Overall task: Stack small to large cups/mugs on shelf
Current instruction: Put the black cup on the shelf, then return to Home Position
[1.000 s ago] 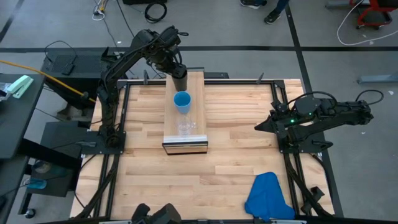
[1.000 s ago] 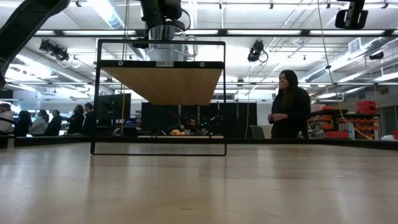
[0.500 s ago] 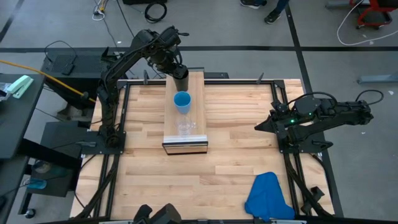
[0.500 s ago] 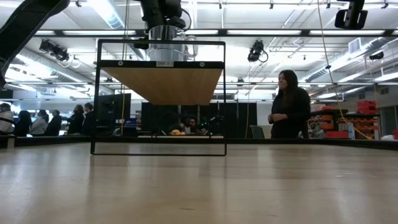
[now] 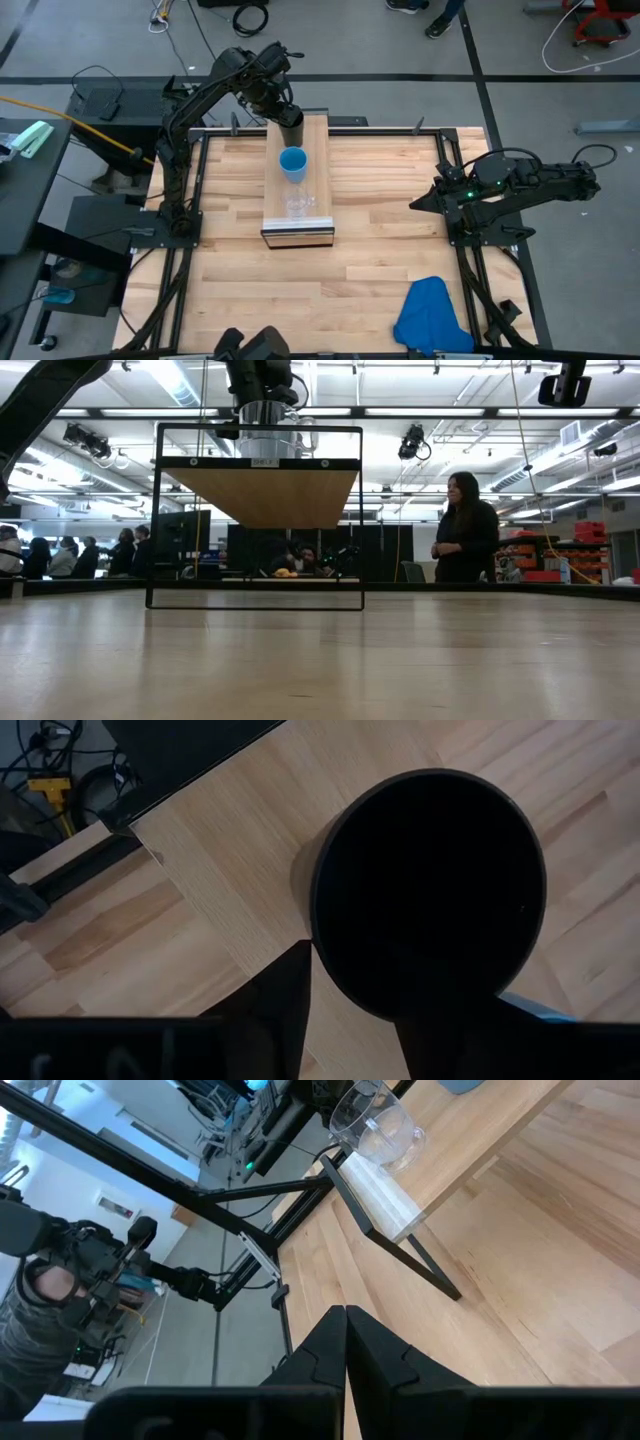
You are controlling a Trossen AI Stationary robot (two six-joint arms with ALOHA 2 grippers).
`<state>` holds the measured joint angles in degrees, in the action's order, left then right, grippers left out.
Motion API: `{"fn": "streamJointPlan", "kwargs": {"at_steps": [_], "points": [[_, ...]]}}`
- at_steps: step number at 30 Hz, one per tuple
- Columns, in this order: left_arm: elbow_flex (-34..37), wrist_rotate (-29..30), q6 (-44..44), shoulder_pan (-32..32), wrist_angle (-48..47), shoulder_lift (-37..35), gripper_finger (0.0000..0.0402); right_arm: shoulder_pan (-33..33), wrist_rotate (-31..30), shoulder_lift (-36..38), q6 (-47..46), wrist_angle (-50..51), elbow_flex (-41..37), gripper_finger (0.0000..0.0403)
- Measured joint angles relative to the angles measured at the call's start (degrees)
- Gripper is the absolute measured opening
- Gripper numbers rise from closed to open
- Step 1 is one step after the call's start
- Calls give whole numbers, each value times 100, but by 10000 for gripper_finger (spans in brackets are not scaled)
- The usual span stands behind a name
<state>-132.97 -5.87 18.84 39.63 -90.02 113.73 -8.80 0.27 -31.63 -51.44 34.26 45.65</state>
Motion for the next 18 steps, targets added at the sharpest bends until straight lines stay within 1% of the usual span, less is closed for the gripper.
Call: {"fn": "streamJointPlan", "kwargs": {"at_steps": [4, 13, 18], "points": [[-1, -4, 1, 5, 0, 0, 138, 0, 0, -1, 0, -2, 0, 16], [-3, -6, 1, 24, 9, -5, 163, 1, 0, 0, 0, -1, 0, 16], [-9, -8, 35, 78, 13, -28, 167, 0, 0, 1, 0, -2, 0, 16]]}}
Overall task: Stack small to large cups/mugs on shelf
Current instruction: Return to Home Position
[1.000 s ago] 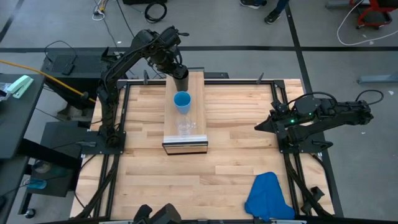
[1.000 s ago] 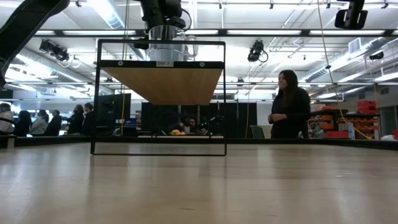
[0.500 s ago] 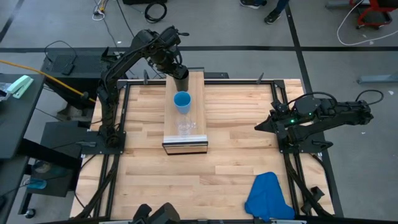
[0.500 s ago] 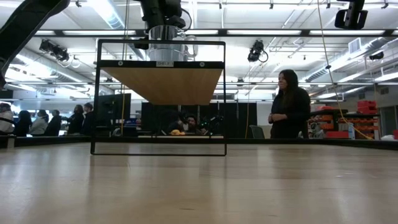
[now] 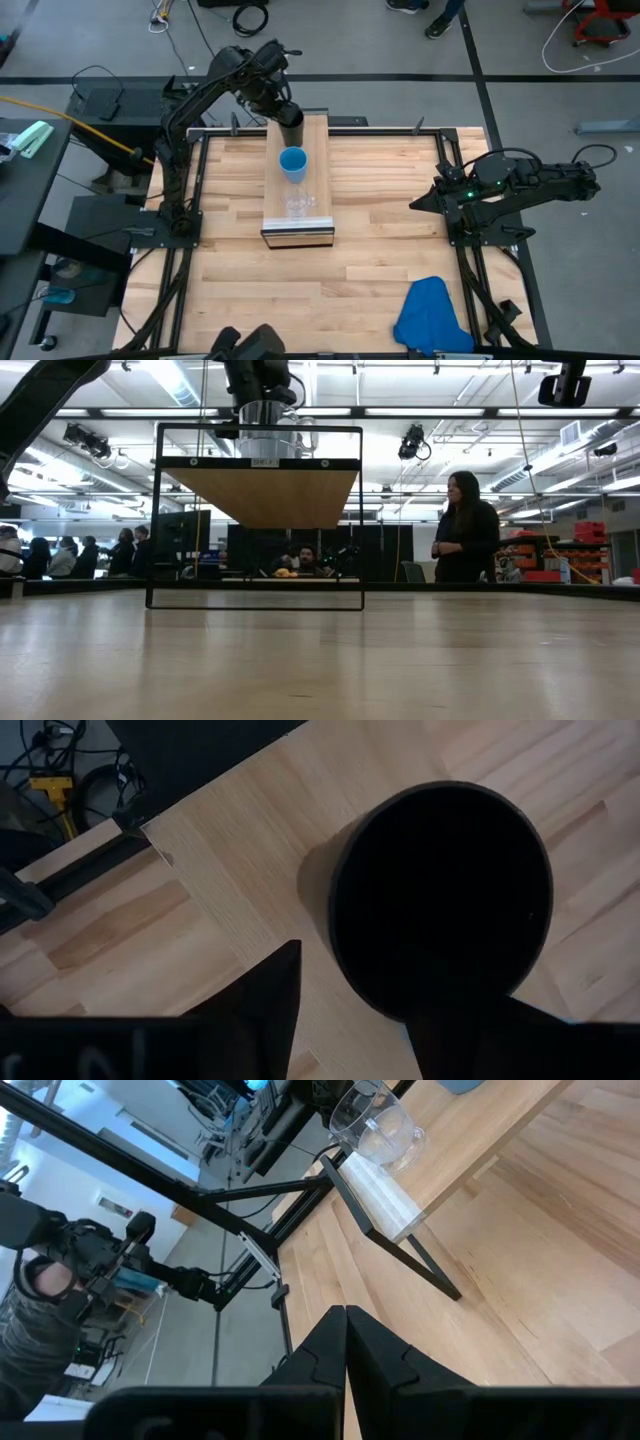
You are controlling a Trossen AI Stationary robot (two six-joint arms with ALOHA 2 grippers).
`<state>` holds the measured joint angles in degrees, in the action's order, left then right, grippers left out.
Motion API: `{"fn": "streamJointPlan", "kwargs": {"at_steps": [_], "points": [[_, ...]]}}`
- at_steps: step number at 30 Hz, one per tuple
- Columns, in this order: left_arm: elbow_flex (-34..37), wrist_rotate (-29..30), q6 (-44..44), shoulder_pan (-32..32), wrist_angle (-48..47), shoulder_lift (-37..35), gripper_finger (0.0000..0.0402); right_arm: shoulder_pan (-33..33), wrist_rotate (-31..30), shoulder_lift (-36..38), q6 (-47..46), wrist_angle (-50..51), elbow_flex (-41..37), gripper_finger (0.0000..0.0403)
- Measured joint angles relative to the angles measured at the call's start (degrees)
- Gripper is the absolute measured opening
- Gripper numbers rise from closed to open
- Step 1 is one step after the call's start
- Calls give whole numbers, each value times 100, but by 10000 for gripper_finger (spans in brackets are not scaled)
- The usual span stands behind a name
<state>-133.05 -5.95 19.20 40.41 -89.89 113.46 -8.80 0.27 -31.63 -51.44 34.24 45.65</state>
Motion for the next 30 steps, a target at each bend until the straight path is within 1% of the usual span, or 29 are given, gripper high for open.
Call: {"fn": "streamJointPlan", "kwargs": {"at_steps": [6, 11, 15, 20, 22, 23, 27, 30], "points": [[-13, -114, 118, 61, 194, -190, 167, 2, 1, 1, 0, 0, 0, 16], [-13, -208, 123, 69, 470, -546, 166, 2, 0, 0, 15, 2, 0, 16], [-13, -211, 107, 67, 582, -925, 162, 2, 0, 0, 19, 0, 0, 16], [-13, -112, 32, 56, 560, -1615, 163, 2, 0, 1, 59, 2, 0, 16], [-13, 145, -97, -3, 560, -1948, 164, 2, 0, 1, 60, 1, 0, 16], [-15, 367, -198, -61, 561, -2111, 164, 2, 0, -1, 60, 1, 0, 16], [-15, 1518, -385, -370, 508, -2732, 160, 2, 0, 1, 59, 2, 0, 16], [-15, 2156, -326, -673, 322, -3113, 156, 1, 1, -1, 60, 2, 0, 16]]}}
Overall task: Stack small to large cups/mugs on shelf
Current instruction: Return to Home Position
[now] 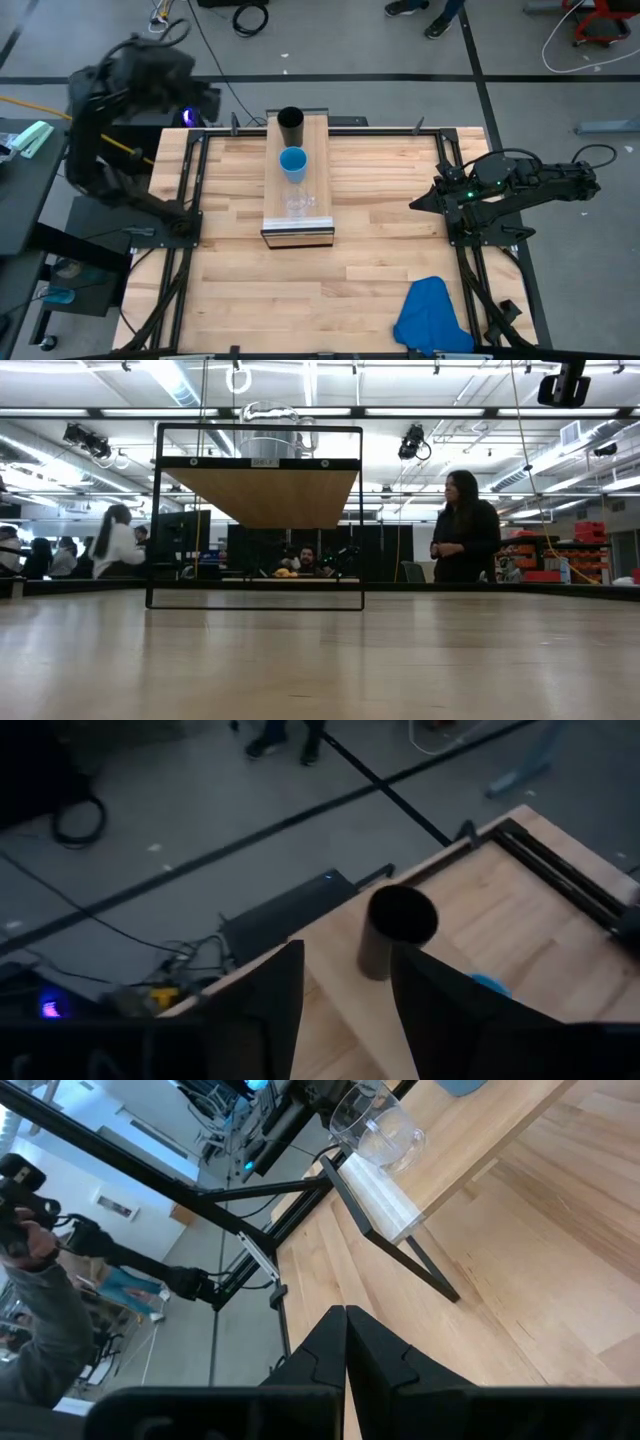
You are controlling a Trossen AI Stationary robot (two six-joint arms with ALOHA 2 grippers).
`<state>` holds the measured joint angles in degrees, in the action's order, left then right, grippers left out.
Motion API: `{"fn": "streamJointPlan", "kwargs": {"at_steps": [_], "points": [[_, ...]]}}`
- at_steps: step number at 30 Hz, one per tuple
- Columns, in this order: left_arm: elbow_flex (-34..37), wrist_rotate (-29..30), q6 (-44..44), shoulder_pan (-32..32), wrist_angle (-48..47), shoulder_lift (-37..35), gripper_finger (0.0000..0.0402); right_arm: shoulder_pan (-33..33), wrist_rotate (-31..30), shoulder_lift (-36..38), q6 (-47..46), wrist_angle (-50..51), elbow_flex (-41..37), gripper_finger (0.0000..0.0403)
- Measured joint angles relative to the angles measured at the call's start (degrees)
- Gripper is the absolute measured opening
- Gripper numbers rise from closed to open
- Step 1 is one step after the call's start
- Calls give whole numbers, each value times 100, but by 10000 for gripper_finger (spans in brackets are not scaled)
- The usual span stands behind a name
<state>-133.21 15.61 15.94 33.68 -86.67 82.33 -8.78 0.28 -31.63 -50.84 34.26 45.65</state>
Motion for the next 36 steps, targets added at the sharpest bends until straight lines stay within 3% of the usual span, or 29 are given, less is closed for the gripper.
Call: {"fn": "streamJointPlan", "kwargs": {"at_steps": [4, 8, 15, 21, 26, 30, 36], "points": [[62, 660, 323, -428, -354, -415, 158, 0, -1, 1, -3, -2, 0, 16], [620, 1165, 475, -797, -330, -915, 161, 1, -1, 2, -312, -2, 0, 16], [2712, 1757, 864, -1033, -339, -2040, 155, 1, 0, 0, -490, -2, 1, 16], [4312, 1639, 1515, -1130, -3, -2854, 157, 0, -1, 0, -329, -66, 0, 16], [5324, 1094, 1353, -1629, 1756, -3553, 160, 1, 140, 41, 614, -1206, 0, 16], [6257, 485, 390, -2137, 3964, -4314, 155, 1, 686, 319, 1345, -2378, 2, 16], [7431, -760, -207, -2562, 6272, -5523, 151, -3, 1007, 1042, 1827, -2677, 2, 16]]}}
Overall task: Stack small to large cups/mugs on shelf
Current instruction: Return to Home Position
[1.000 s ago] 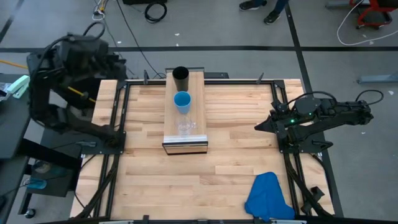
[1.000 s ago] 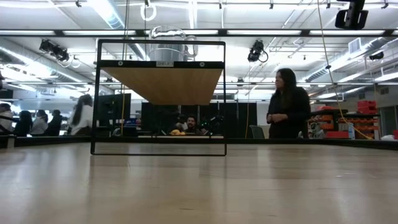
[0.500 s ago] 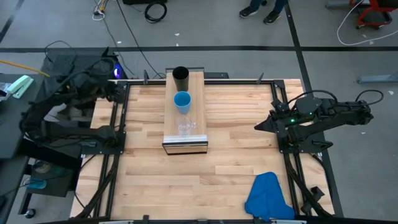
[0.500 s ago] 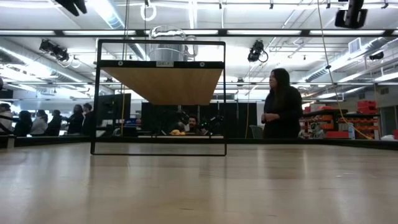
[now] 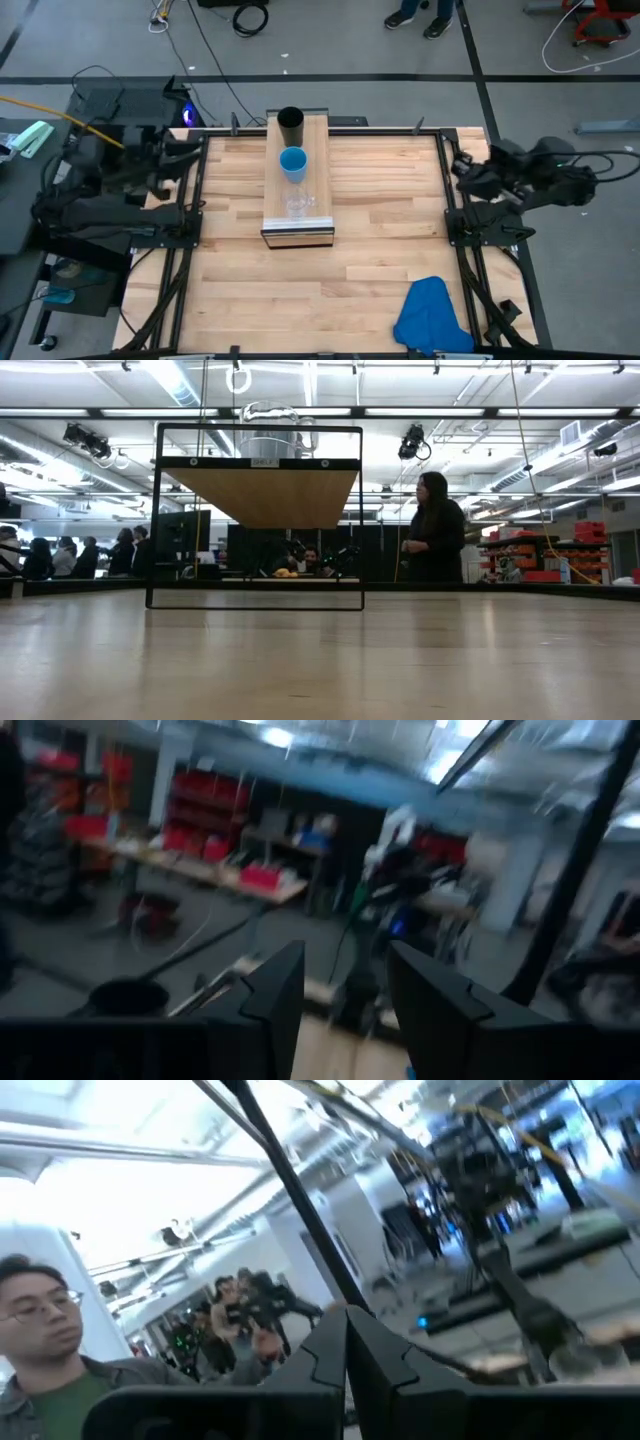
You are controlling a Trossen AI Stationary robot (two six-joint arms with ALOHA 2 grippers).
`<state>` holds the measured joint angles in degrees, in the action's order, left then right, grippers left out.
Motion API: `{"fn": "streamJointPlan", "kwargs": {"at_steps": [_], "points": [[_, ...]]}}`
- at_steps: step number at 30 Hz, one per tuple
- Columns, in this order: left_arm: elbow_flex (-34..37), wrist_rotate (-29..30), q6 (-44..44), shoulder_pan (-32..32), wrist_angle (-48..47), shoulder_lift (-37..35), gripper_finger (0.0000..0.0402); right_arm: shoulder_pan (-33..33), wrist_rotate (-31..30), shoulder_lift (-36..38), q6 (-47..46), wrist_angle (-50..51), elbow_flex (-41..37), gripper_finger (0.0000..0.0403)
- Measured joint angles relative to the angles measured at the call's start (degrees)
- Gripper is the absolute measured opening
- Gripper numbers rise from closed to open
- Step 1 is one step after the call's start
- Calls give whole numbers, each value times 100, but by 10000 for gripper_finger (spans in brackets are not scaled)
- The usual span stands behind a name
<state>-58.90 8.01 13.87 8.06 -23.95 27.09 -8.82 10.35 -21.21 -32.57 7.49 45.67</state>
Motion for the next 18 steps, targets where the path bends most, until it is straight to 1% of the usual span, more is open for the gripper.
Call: {"fn": "streamJointPlan", "kwargs": {"at_steps": [3, 6, 9, 13, 18], "points": [[463, -44, 5, -71, 349, -545, 154, 2, 30, 307, 137, -30, 0, 16], [848, -59, 47, -71, 594, -1048, 157, 1, 357, 476, 230, -217, 0, 16], [1186, -52, 46, -71, 643, -1487, 155, 2, 676, 646, 286, -344, 0, 16], [1538, -28, 70, -71, 720, -2009, 149, 0, 699, 989, 386, -350, -1, 16], [1871, -16, 241, -69, 751, -2455, 154, 2, 713, 1493, 550, -365, -7, 16]]}}
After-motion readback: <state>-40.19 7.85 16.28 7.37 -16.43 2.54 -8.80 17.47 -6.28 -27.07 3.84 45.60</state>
